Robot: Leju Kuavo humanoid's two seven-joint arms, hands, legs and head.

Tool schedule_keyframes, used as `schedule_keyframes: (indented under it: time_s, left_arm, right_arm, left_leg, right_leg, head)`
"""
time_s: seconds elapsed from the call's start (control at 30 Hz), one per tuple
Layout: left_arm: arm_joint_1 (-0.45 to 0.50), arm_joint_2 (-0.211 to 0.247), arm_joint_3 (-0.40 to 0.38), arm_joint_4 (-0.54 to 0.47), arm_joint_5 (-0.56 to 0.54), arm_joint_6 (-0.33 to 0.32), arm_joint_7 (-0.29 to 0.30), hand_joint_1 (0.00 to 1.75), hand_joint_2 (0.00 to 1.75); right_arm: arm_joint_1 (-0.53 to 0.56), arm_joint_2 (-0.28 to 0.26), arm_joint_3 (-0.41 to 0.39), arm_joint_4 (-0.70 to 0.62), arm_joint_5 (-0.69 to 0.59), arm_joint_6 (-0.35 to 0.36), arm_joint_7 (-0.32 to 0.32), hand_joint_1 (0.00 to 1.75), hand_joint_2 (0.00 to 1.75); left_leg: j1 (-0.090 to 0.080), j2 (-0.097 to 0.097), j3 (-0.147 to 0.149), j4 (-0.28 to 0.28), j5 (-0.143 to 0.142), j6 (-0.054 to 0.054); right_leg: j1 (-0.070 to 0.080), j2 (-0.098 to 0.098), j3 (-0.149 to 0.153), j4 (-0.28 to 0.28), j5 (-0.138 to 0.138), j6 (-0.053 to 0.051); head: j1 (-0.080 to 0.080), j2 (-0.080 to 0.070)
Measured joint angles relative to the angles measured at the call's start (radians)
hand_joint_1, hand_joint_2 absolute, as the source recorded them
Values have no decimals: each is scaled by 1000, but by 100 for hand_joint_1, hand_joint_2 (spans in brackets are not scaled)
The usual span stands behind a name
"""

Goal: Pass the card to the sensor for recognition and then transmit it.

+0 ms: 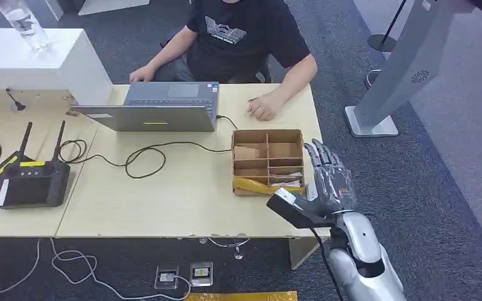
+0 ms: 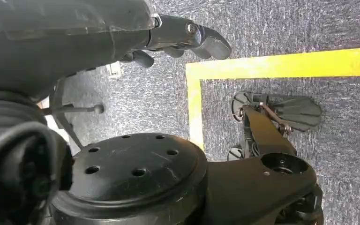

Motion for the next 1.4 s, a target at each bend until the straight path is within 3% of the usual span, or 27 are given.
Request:
schedule_keyframes:
  time_s: [1.4]
  left_arm:
    - [-1,1,-1,0,-19,0,11,0,0]
  right_arm:
    - [-117,98,-15,297,7,-43,-74,0,175]
  left_leg:
    - [0,0,0,0,0,0]
  right_leg:
    - [0,0,0,0,0,0]
  head:
    - [0,0]
